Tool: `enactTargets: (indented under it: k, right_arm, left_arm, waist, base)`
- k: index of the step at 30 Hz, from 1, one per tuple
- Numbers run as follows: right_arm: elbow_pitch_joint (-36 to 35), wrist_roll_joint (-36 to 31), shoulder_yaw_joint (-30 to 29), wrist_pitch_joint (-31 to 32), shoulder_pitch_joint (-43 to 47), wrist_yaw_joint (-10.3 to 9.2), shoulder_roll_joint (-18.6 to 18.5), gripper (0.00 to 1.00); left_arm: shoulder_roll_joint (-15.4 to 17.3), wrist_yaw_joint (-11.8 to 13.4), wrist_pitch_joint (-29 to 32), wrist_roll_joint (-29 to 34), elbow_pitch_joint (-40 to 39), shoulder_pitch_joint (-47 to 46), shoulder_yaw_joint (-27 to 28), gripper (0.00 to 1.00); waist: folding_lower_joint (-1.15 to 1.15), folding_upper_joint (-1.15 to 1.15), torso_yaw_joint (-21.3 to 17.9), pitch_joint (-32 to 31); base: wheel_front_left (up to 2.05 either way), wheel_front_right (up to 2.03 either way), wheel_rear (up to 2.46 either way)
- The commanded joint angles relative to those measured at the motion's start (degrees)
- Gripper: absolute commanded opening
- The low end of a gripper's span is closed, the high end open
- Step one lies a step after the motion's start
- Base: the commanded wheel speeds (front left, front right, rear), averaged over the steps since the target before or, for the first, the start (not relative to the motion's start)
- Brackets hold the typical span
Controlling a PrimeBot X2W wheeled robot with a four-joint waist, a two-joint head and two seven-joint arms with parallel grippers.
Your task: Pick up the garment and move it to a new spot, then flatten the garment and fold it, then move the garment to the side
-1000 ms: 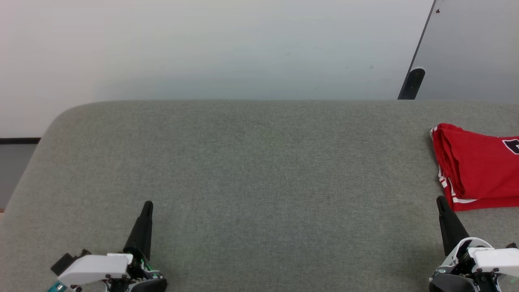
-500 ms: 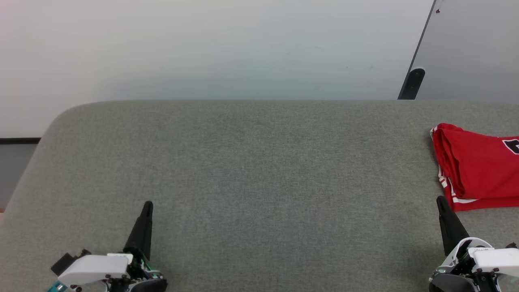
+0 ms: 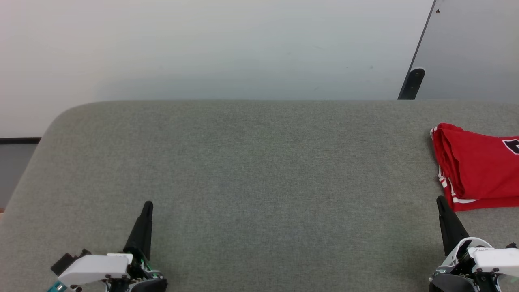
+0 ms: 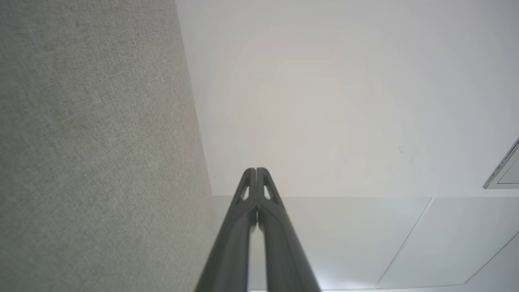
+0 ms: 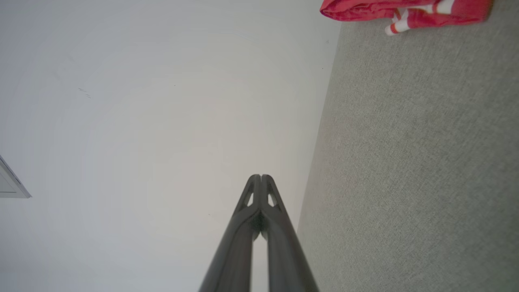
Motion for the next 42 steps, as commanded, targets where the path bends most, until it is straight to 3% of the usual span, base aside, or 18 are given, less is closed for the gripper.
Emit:
enactTargets:
  k: [1,42]
  right_arm:
    - [-0.1,0.2,0.0,0.0,-0.2,-0.06,0.1,0.0]
    - [-0.1,0.2,0.0,0.0,-0.2,-0.06,0.1,0.0]
  left_arm:
    - [-0.1,-0.2,0.1,-0.2,0.0,-0.5,0.1,0.0]
    - [-0.1,-0.2,0.1,-0.2,0.0,-0.5,0.1,0.0]
  waist:
    - [0.0,0.0,0.0,0.0]
    - [0.0,0.0,0.0,0.0]
  base:
    - [0.0,0.0,0.0]
    - [0.0,0.0,0.0]
